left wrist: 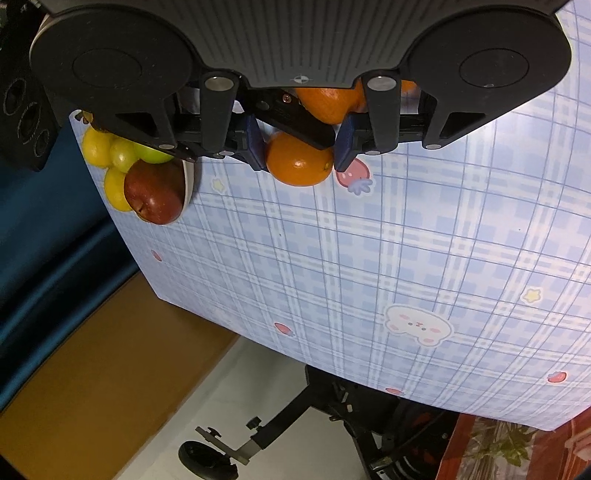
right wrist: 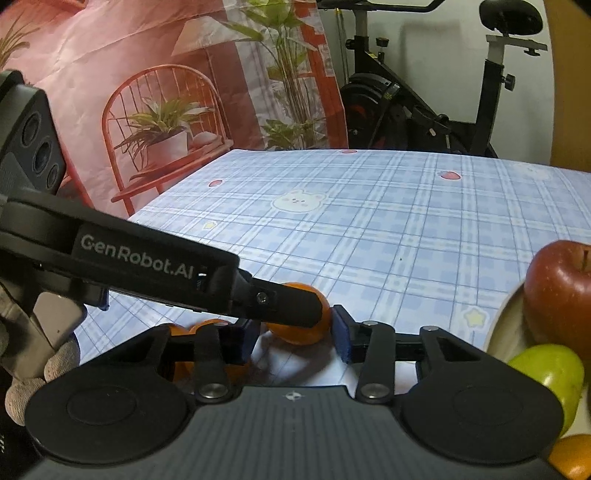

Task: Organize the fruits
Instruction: 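Carry the tangerine over the beige plate with the left gripper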

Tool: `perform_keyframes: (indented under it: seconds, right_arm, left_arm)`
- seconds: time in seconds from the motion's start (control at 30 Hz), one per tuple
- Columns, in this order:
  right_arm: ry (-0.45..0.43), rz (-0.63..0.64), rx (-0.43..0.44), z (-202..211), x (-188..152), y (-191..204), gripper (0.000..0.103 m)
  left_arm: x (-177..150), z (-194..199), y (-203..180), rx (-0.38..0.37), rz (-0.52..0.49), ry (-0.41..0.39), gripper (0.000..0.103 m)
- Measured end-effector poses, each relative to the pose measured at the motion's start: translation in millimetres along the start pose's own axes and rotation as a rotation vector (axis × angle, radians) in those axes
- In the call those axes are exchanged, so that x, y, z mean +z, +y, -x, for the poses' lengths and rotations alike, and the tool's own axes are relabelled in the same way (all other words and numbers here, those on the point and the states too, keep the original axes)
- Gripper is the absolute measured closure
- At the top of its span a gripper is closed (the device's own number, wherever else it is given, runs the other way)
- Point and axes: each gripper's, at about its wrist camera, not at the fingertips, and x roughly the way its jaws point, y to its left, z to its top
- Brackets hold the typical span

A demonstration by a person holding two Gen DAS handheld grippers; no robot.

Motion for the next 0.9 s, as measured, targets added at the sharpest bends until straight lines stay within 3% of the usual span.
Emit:
perform_keyframes:
  seconds: [0.43, 0.9]
  right_arm:
    - [-0.126, -0.009, -0.051, 54, -5, 7, 0.059]
    - [-0.233, -0.109, -0.146, 127, -14, -25, 0.059]
  left_arm:
    - [-13, 30, -43, -0.068, -0.081, -0.090, 0.060]
    - [-14, 15, -125, -0.141, -0.245, -0.047, 0.060]
